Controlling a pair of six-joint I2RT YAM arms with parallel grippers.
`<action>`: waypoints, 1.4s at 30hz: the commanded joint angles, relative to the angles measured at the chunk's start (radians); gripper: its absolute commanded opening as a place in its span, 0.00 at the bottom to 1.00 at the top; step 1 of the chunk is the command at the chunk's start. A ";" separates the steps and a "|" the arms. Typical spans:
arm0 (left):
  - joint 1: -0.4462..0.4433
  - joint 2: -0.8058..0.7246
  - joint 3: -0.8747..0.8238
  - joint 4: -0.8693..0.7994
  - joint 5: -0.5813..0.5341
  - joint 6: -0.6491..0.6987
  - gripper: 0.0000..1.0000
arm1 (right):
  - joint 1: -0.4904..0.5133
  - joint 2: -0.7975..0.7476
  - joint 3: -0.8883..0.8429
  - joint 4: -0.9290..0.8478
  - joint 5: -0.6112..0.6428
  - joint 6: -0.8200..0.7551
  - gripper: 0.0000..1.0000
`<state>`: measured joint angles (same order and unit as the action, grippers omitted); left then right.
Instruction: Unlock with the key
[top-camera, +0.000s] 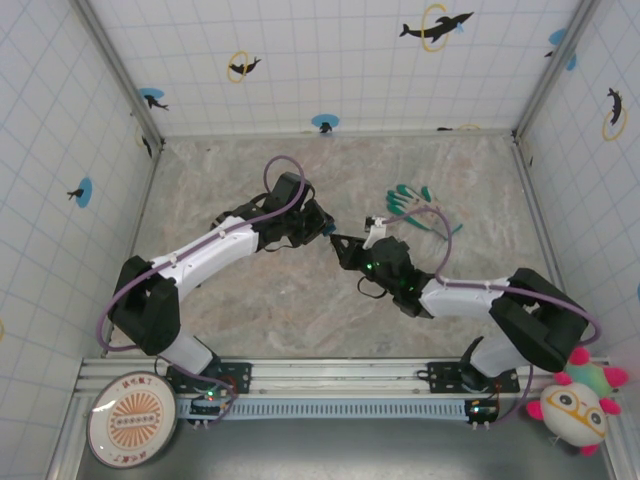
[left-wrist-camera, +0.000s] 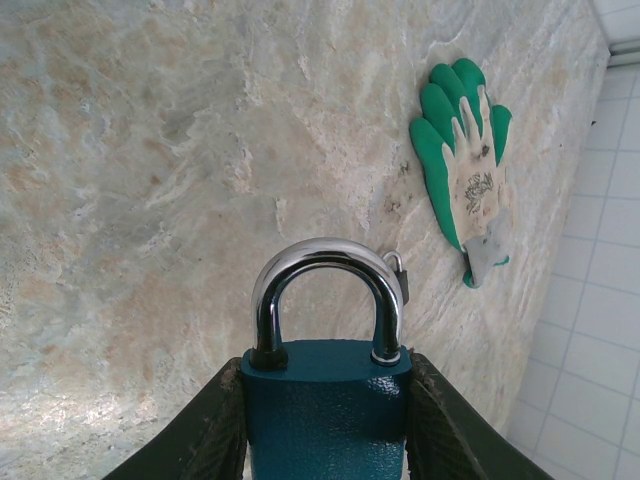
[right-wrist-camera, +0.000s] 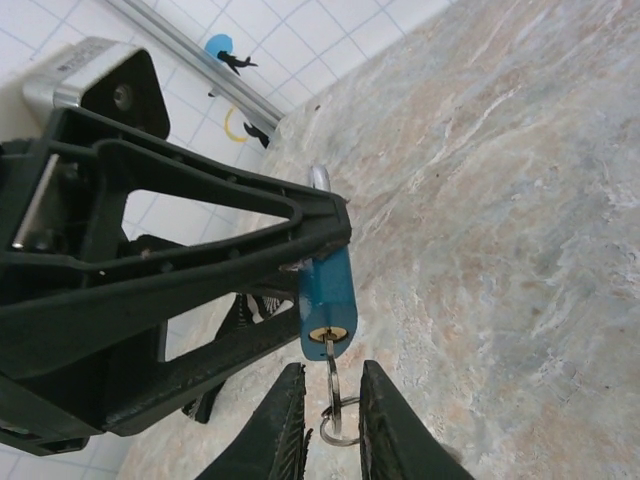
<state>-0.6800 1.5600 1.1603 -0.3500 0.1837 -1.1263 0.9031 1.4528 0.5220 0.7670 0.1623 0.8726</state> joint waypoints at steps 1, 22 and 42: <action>-0.001 -0.033 0.010 0.025 0.011 0.011 0.00 | 0.000 0.014 0.007 0.055 -0.004 0.010 0.16; -0.004 -0.053 -0.002 0.051 0.042 0.010 0.00 | -0.071 0.114 0.089 0.158 -0.055 0.056 0.00; -0.007 -0.067 -0.010 0.077 0.063 0.019 0.00 | -0.124 0.128 0.161 0.043 -0.112 0.027 0.00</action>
<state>-0.6476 1.5482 1.1580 -0.2703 0.1120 -1.1233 0.8024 1.5585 0.6609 0.7696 0.0086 0.8772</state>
